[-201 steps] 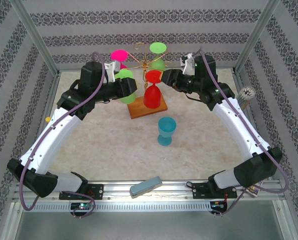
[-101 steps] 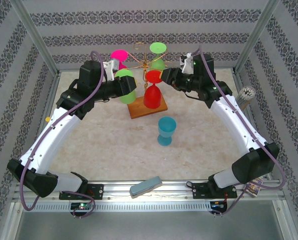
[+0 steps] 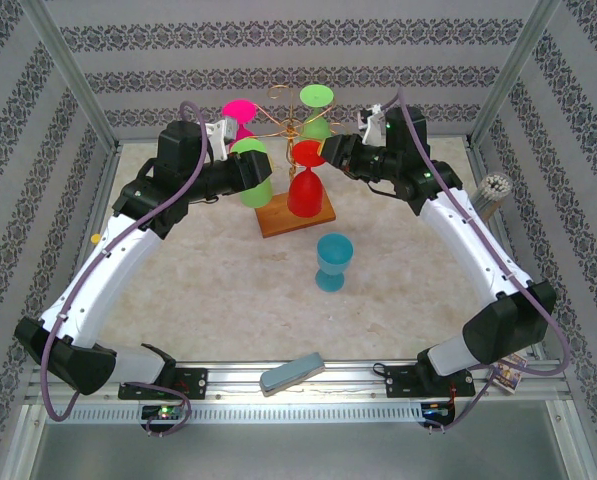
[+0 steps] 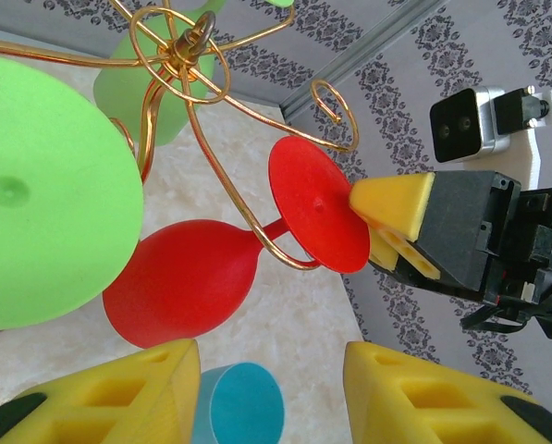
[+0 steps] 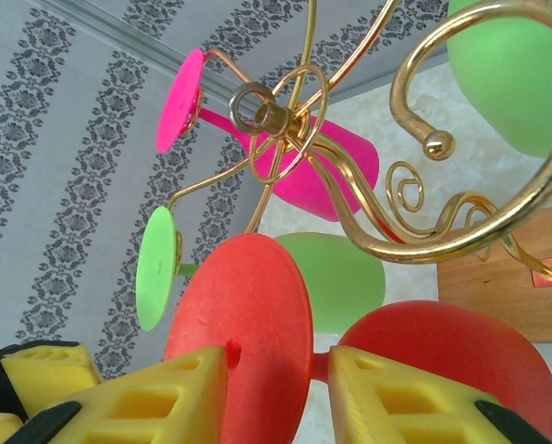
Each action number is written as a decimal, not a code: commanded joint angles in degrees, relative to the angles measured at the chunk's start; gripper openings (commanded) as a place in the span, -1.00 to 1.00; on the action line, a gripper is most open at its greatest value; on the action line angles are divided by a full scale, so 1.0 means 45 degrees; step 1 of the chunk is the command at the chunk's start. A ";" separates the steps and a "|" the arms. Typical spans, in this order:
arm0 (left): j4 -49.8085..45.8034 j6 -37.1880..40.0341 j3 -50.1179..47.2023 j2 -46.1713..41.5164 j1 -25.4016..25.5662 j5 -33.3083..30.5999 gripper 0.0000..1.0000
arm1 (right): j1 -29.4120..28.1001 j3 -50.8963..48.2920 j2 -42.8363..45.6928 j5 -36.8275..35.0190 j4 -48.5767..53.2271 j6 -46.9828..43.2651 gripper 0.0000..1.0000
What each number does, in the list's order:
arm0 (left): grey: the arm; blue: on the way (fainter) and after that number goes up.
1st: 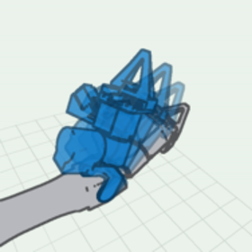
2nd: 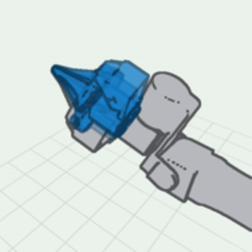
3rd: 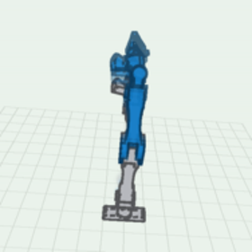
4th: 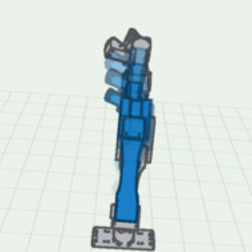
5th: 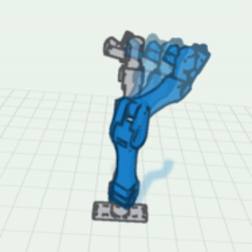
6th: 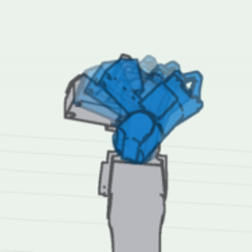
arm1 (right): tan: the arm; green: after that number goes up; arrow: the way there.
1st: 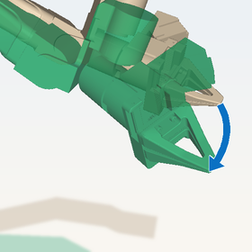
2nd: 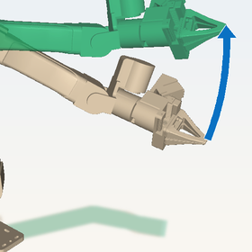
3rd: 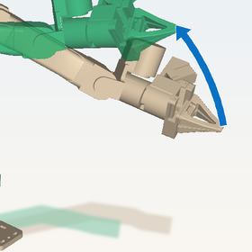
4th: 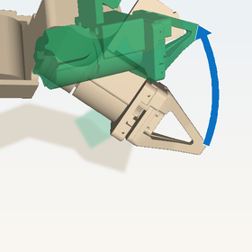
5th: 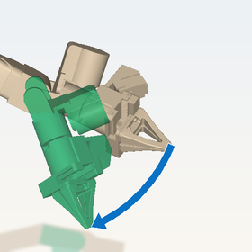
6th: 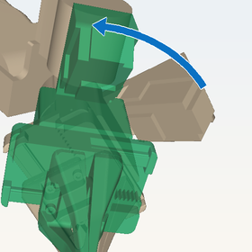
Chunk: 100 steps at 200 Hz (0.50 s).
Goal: Take the wine glass off the wine glass rack
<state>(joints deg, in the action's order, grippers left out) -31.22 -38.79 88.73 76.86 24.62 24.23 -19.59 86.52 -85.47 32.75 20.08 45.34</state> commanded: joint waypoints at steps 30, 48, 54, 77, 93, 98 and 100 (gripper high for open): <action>0.0552 -0.0071 -0.0237 -0.0418 -0.0207 0.0250 -0.09 | 0.0134 0.0207 -0.0089 0.0338 -0.0439 0.0253 -0.43; 0.0571 -0.0067 -0.0227 -0.0437 -0.0230 0.0241 -0.09 | 0.0128 0.0149 -0.0090 0.0358 -0.0507 0.0292 -0.47; 0.0571 -0.0071 -0.0225 -0.0429 -0.0237 0.0238 -0.09 | 0.0138 0.0127 -0.0088 0.0368 -0.0534 0.0323 -0.48; 0.0591 -0.0072 -0.0225 -0.0408 -0.0247 0.0269 -0.09 | 0.0126 0.0109 -0.0069 0.0416 -0.0582 0.0368 -0.52; 0.0610 -0.0058 -0.0273 -0.0429 -0.0262 0.0252 -0.09 | 0.0135 0.0090 -0.0058 0.0417 -0.0618 0.0406 -0.52; 0.0629 -0.0072 -0.0279 -0.0448 -0.0276 0.0243 -0.09 | 0.0136 0.0090 -0.0054 0.0416 -0.0634 0.0417 -0.52; 0.0629 -0.0072 -0.0283 -0.0451 -0.0276 0.0241 -0.09 | 0.0141 0.0090 -0.0051 0.0417 -0.0633 0.0443 -0.52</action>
<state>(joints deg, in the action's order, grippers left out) -30.68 -39.03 88.07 76.34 24.21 24.64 -19.59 86.52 -85.78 33.36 19.42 46.61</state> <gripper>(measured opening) 0.454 0.239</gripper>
